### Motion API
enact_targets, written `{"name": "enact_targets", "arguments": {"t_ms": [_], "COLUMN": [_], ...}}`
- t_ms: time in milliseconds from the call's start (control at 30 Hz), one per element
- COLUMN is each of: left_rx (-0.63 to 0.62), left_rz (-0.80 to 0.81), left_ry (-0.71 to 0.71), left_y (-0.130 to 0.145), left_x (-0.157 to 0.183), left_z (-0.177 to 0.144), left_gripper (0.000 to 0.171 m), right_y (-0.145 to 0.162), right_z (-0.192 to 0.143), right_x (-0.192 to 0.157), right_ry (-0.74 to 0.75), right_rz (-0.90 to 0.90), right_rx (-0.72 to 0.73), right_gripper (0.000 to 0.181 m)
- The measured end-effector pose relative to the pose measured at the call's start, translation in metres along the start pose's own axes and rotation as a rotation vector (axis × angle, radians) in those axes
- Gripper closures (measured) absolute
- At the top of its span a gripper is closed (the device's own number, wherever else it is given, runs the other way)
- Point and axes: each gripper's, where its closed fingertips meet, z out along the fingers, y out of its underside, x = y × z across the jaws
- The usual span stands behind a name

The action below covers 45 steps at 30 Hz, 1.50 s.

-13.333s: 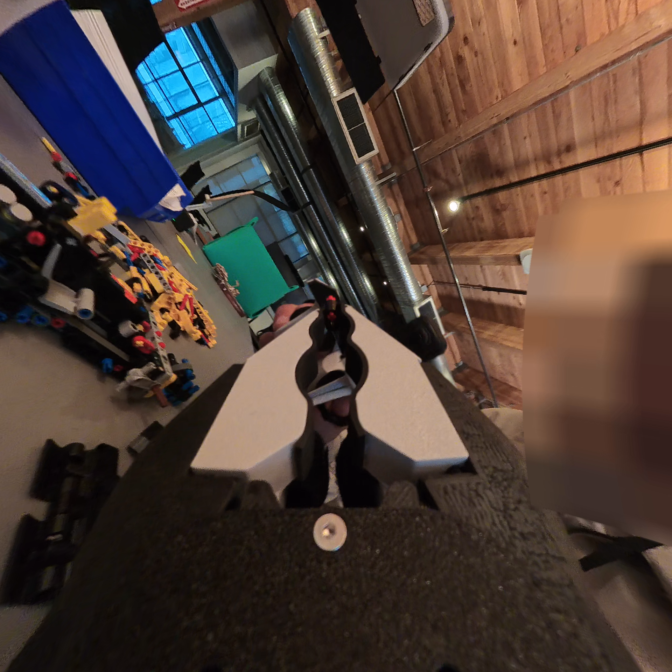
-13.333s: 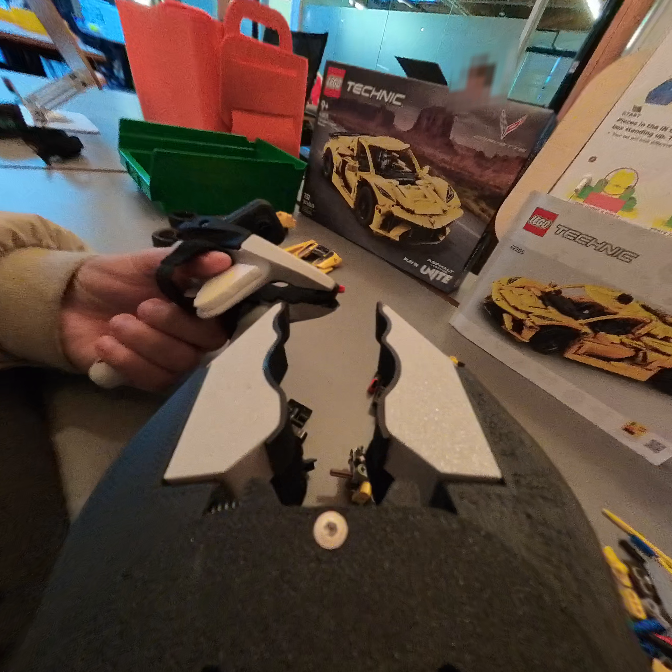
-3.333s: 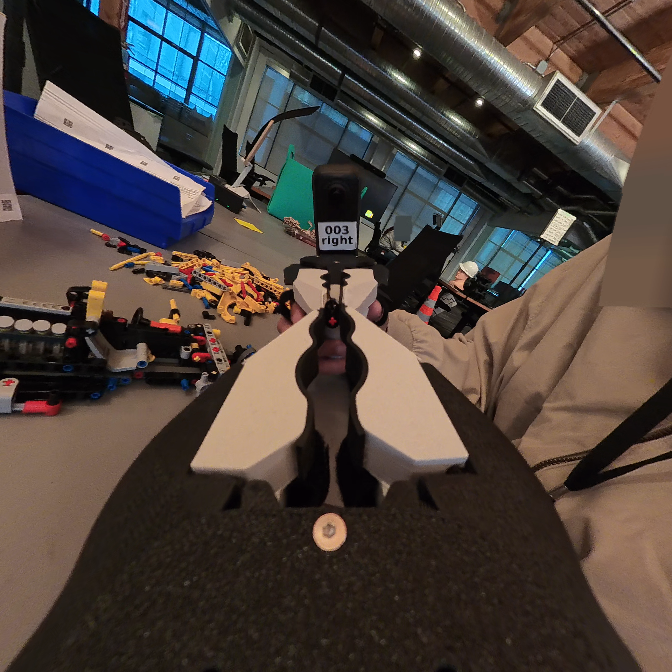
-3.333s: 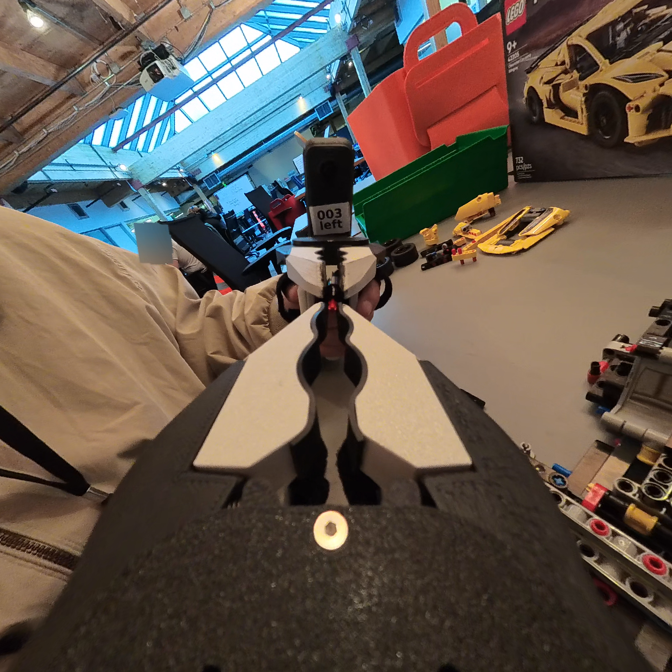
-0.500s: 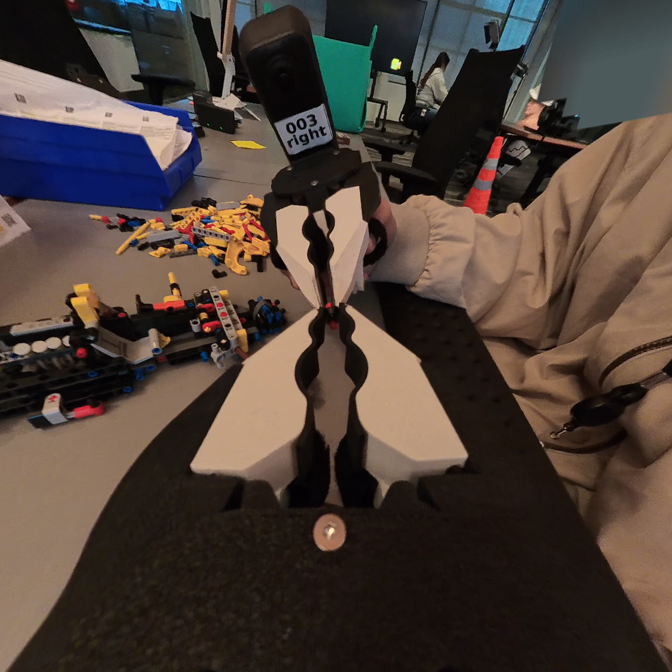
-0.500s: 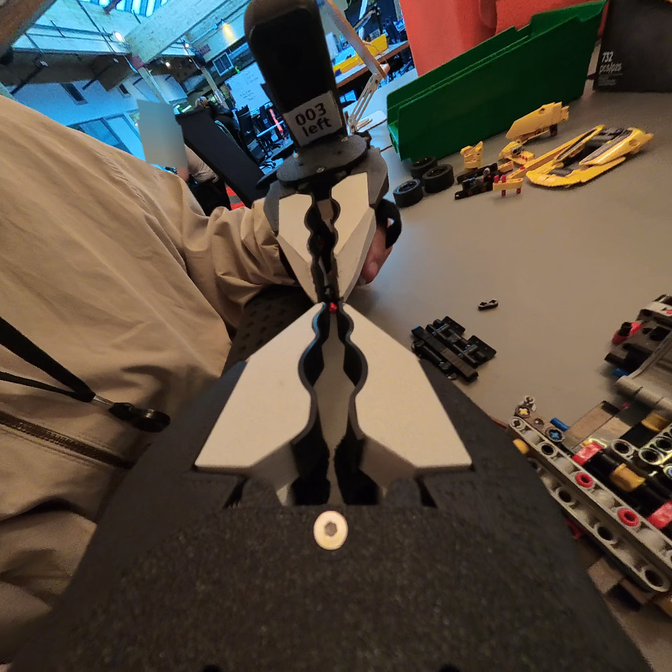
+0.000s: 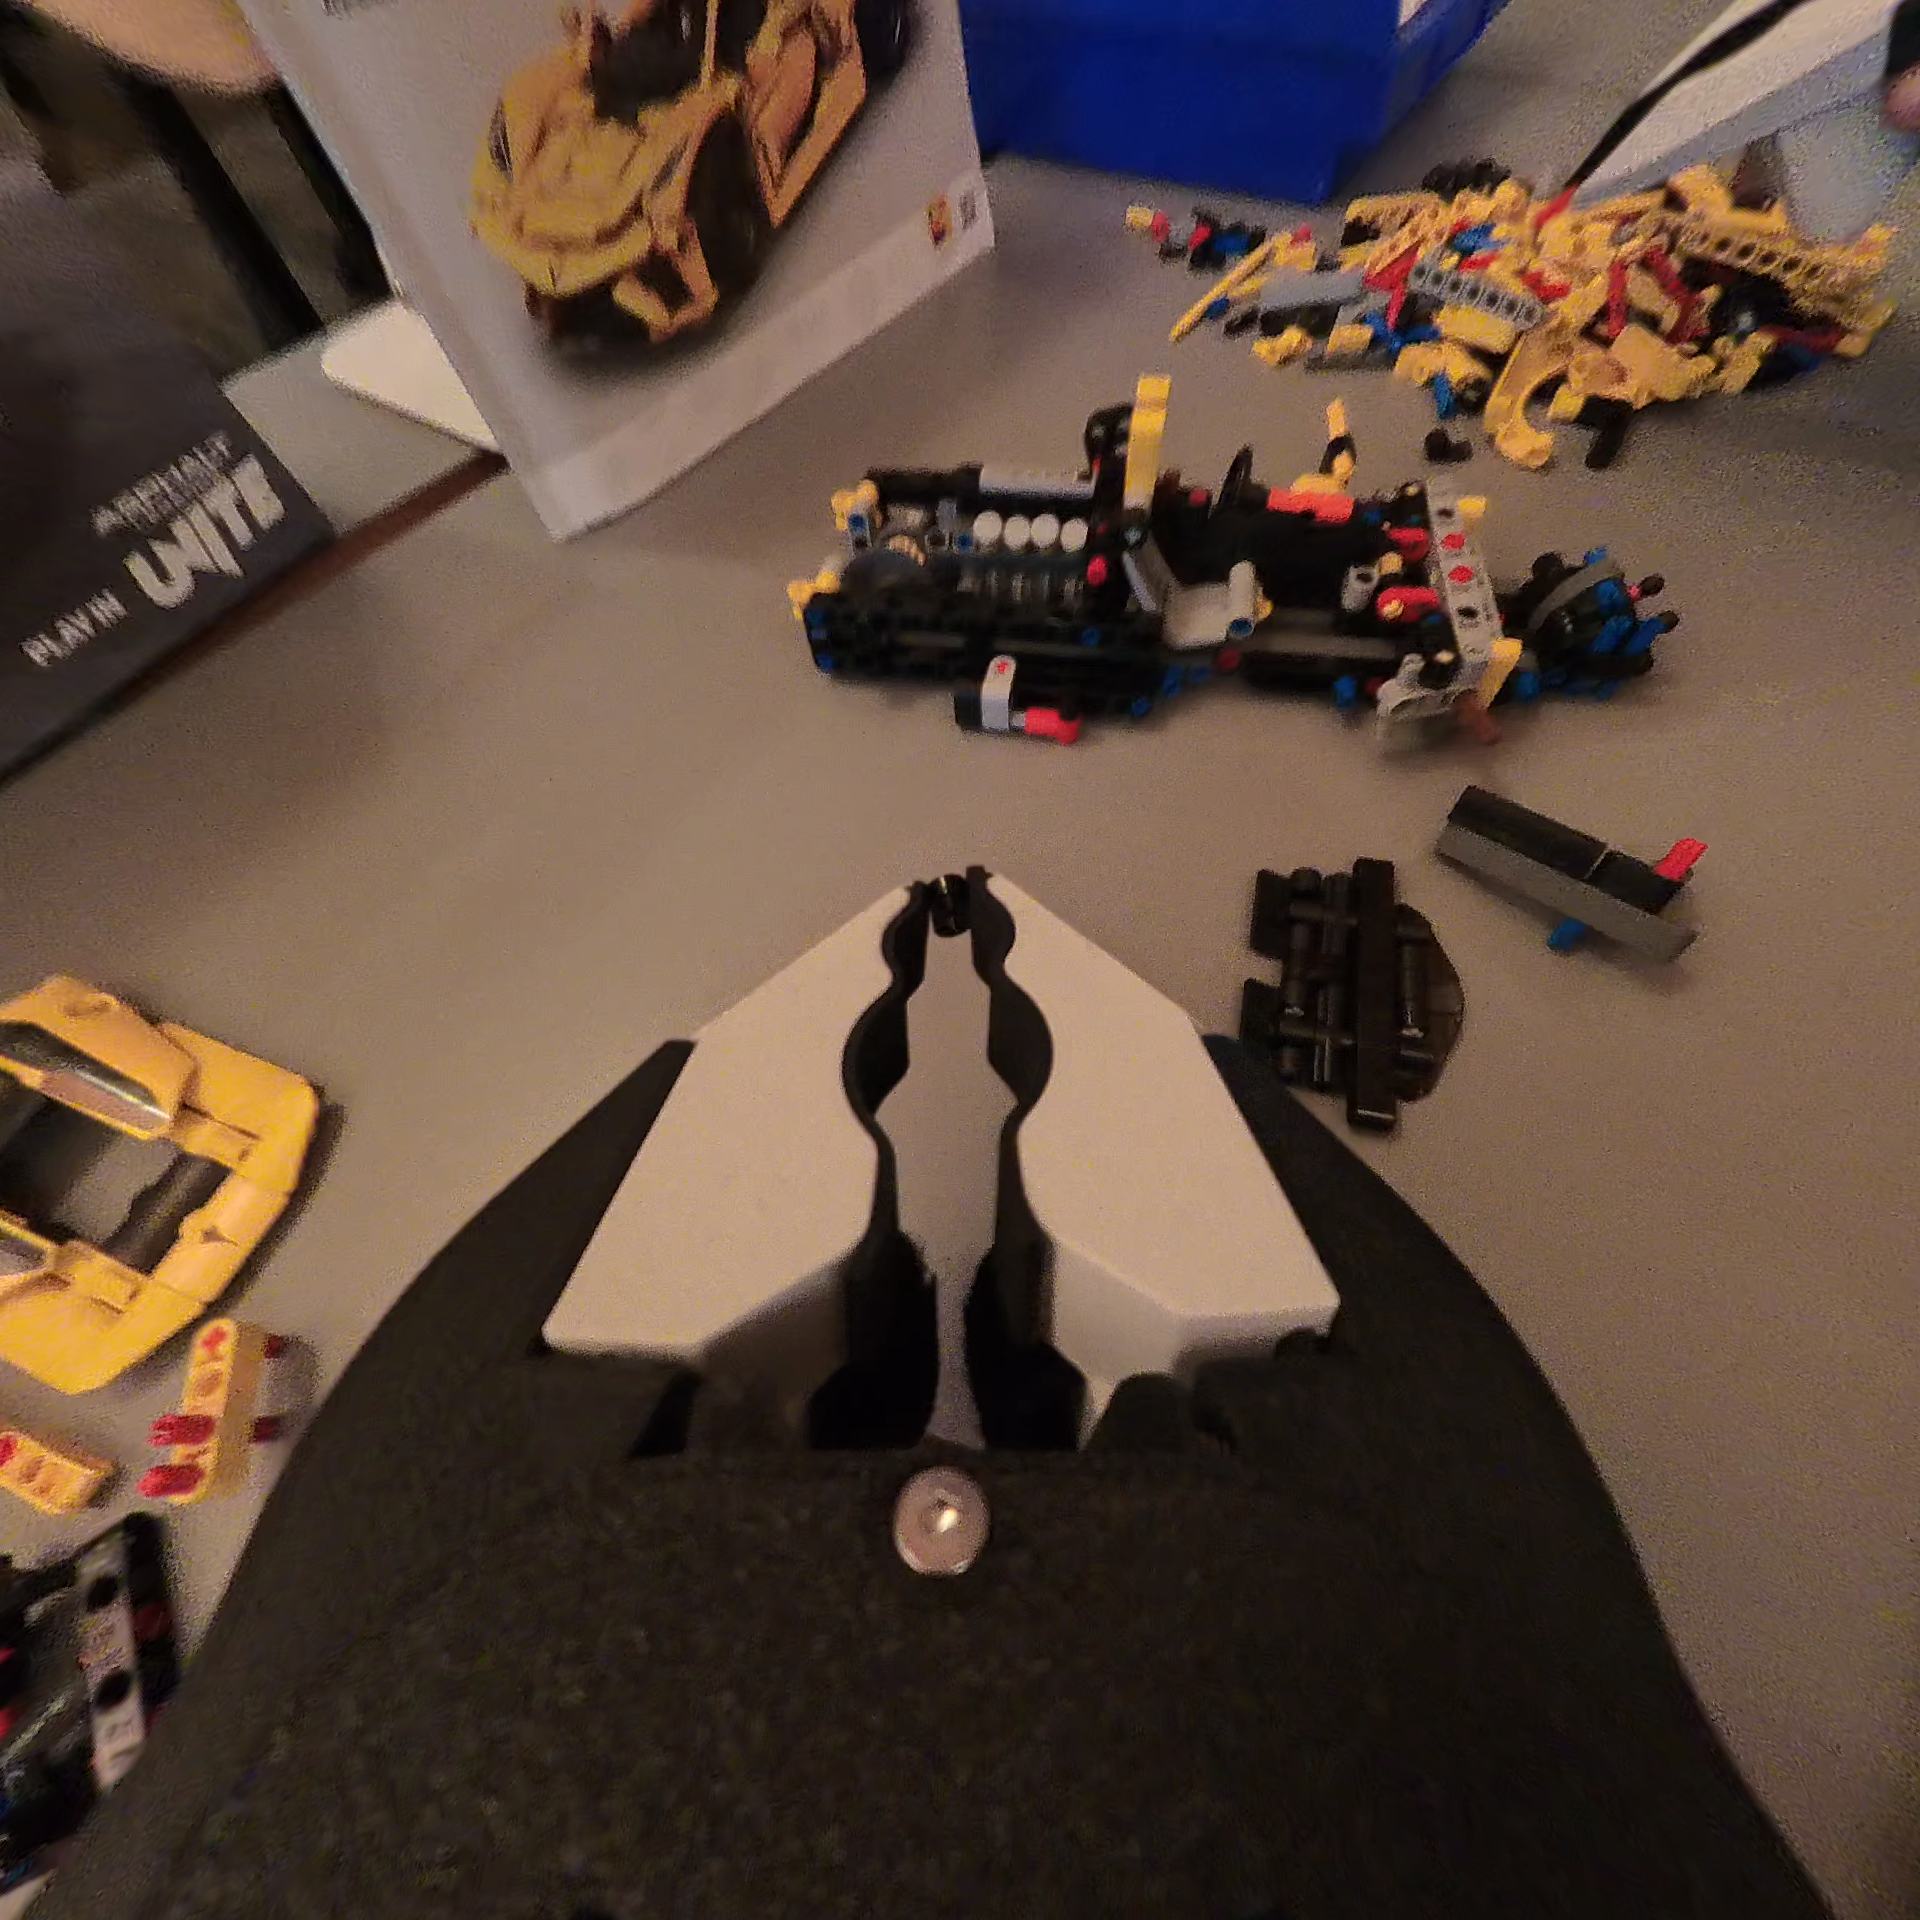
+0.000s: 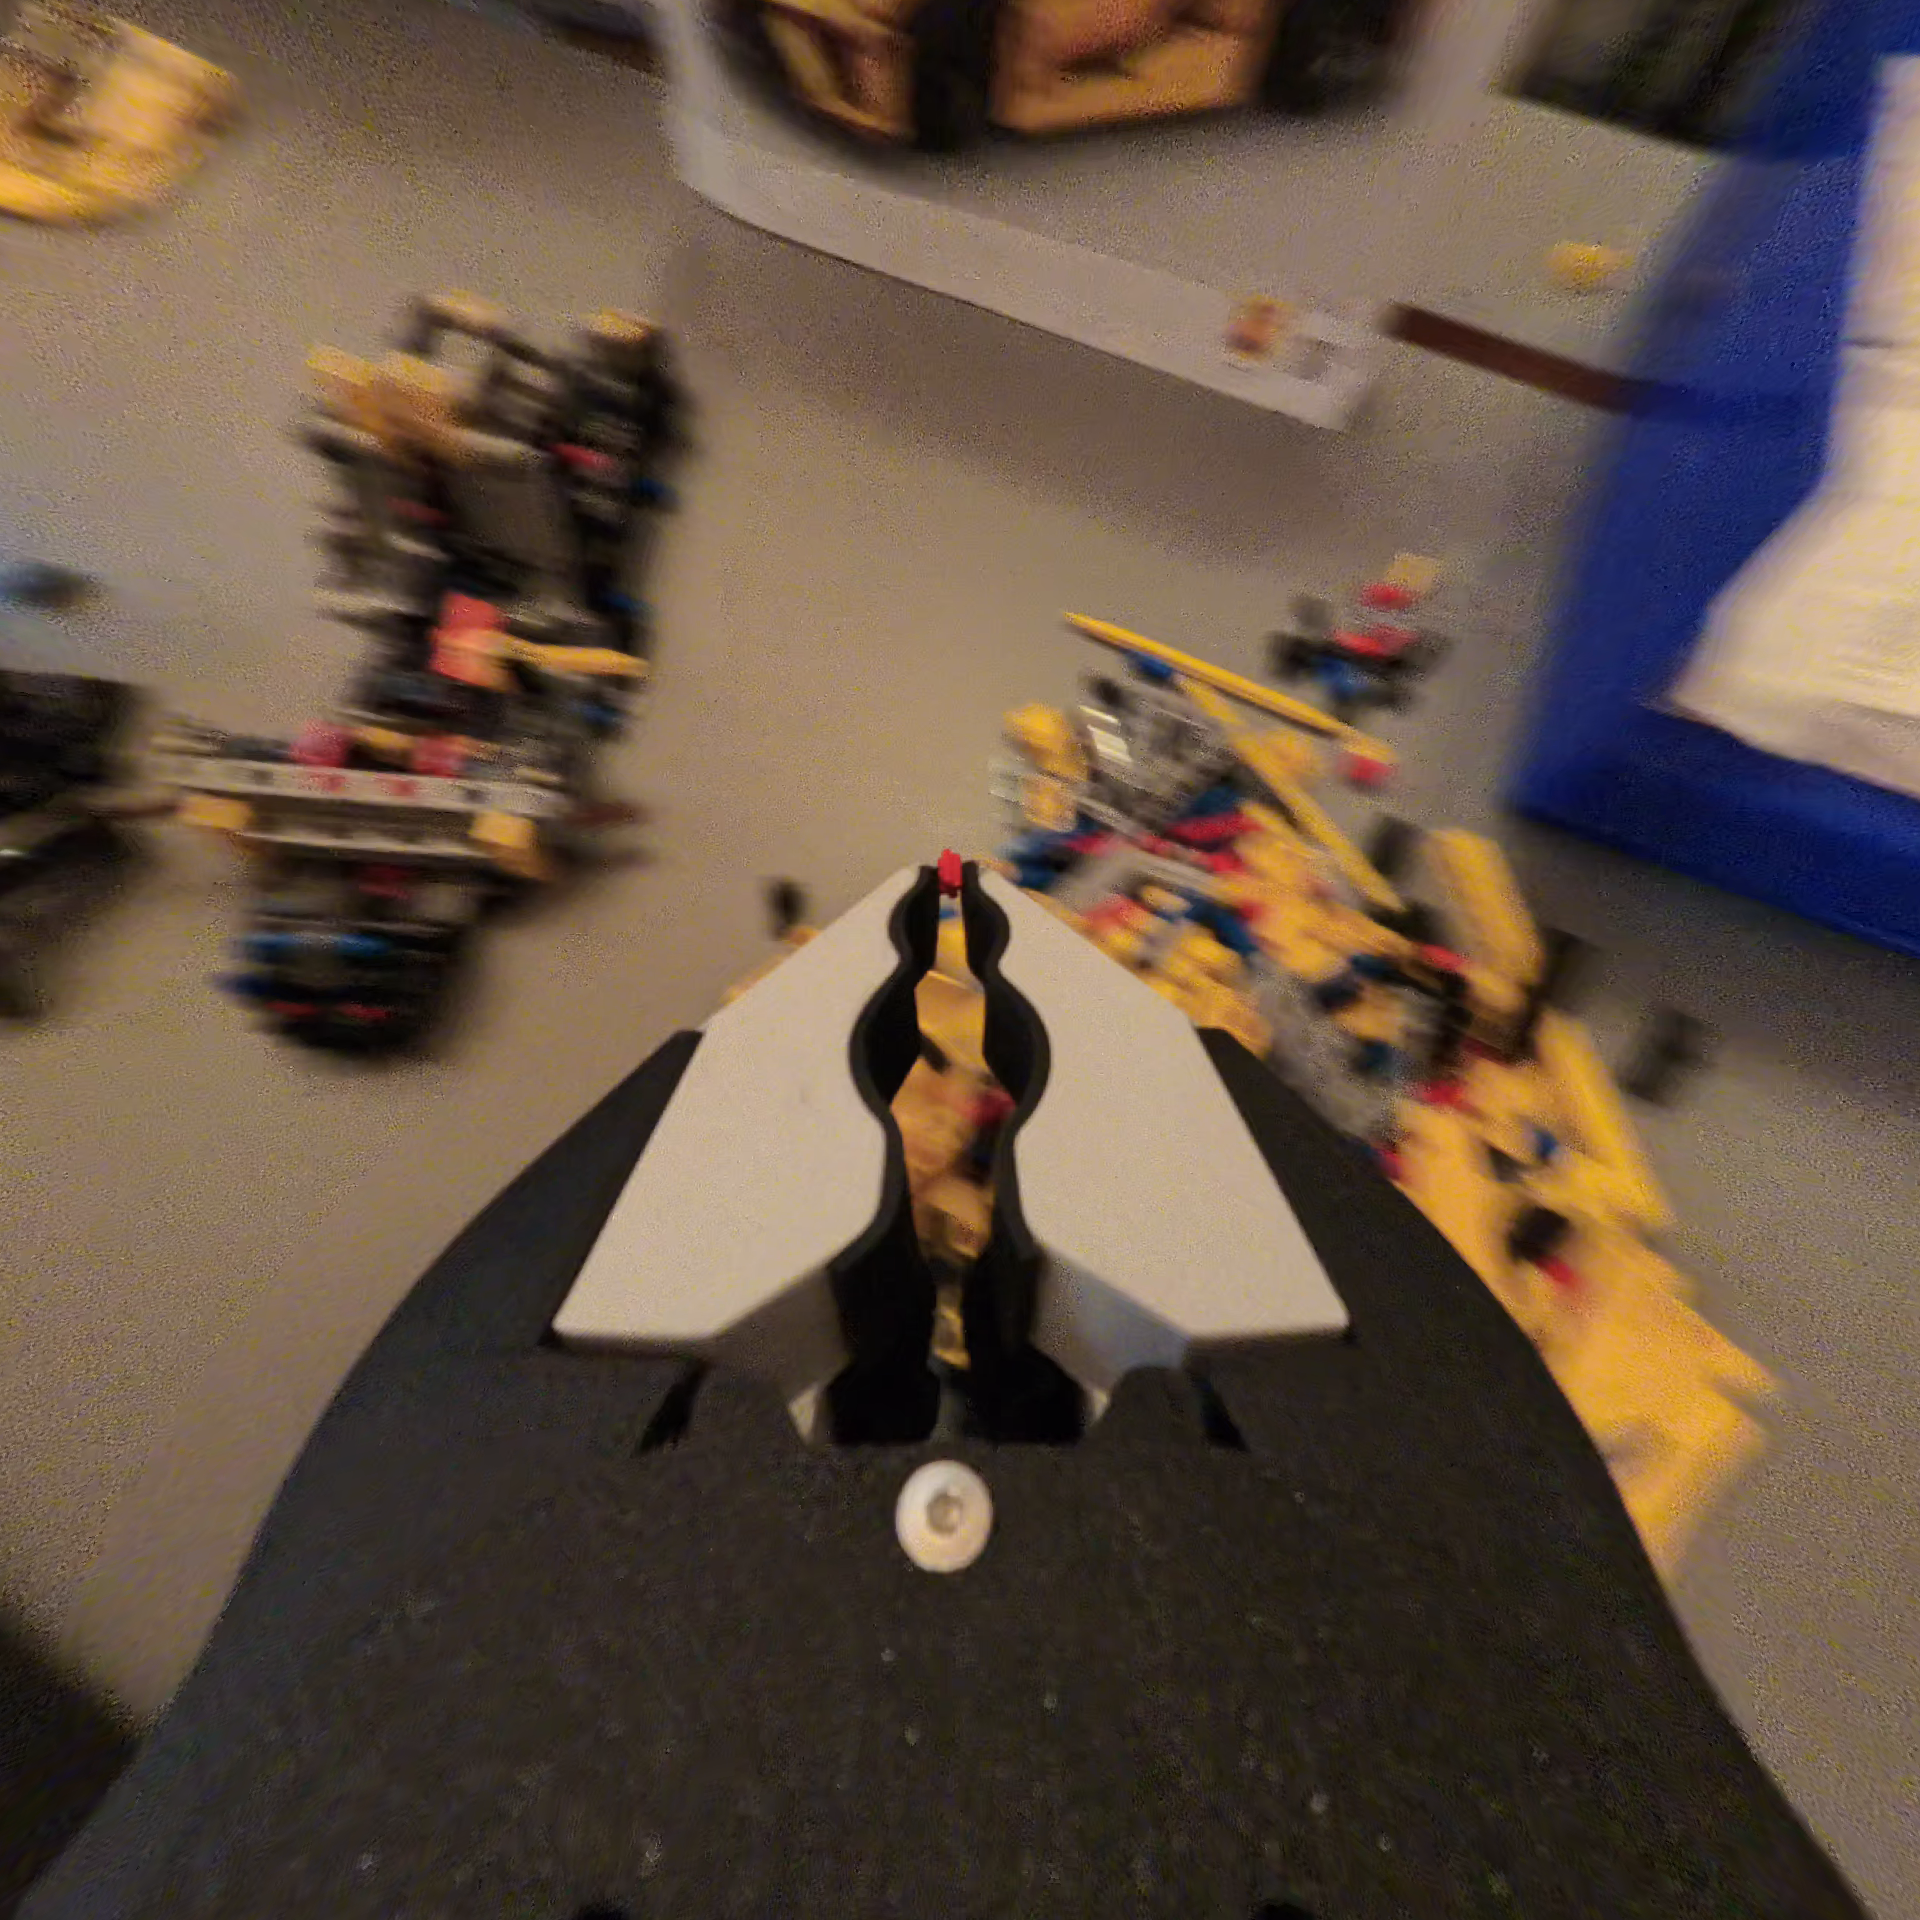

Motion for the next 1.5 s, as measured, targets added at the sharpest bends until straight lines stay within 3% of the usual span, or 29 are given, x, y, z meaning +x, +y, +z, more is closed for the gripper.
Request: {"name": "enact_targets", "arguments": {"t_ms": [133,200,333,400,467,533,633,733,1133,1200,1267,1333,1433,1500], "left_rx": [-0.018,-0.008,0.131,0.281,0.377,0.408,0.471,0.452,0.387,0.298,0.173,0.036,-0.095,-0.166], "left_rz": [-0.041,-0.056,-0.077,0.054,0.305,0.505,0.6,0.643,0.686,0.615,0.446,0.208,-0.102,-0.211], "left_ry": [0.031,0.061,0.169,0.179,0.088,0.025,0.041,0.066,0.071,0.045,0.049,0.057,0.079,0.11], "left_y": [0.004,0.002,-0.022,-0.046,-0.059,-0.062,-0.067,-0.062,-0.052,-0.045,-0.029,-0.01,0.016,0.028], "left_x": [0.005,0.011,0.029,0.043,0.056,0.071,0.094,0.104,0.117,0.102,0.072,0.041,0.023,0.024], "left_z": [0.005,0.006,-0.004,-0.018,-0.028,-0.031,-0.037,-0.034,-0.022,-0.016,-0.009,0.0,0.015,0.022], "left_gripper": [0.164,0.164,0.164,0.164,0.164,0.164,0.164,0.164,0.164,0.157,0.144,0.143,0.142,0.13], "right_y": [0.034,0.033,0.007,-0.027,-0.056,-0.073,-0.074,-0.071,-0.063,-0.064,-0.063,-0.052,-0.022,0.004], "right_z": [-0.01,-0.012,-0.023,-0.024,-0.019,-0.019,-0.006,-0.005,0.001,0.004,0.011,0.018,0.002,-0.015], "right_x": [0.04,0.043,0.038,-0.005,-0.085,-0.175,-0.247,-0.269,-0.269,-0.255,-0.216,-0.148,-0.017,0.041], "right_ry": [0.032,0.009,0.049,-0.057,-0.363,-0.777,-1.07,-1.164,-1.146,-1.091,-0.921,-0.584,0.003,0.221], "right_rz": [0.138,0.165,0.062,0.011,0.082,0.238,0.397,0.453,0.455,0.452,0.421,0.297,0.138,0.128], "right_rx": [-0.083,-0.038,0.039,0.142,0.199,0.189,0.097,0.078,0.04,0.06,0.077,0.07,-0.004,-0.066], "right_gripper": [0.176,0.16,0.159,0.159,0.159,0.143,0.136,0.137,0.167,0.167,0.167,0.167,0.167,0.167]}}
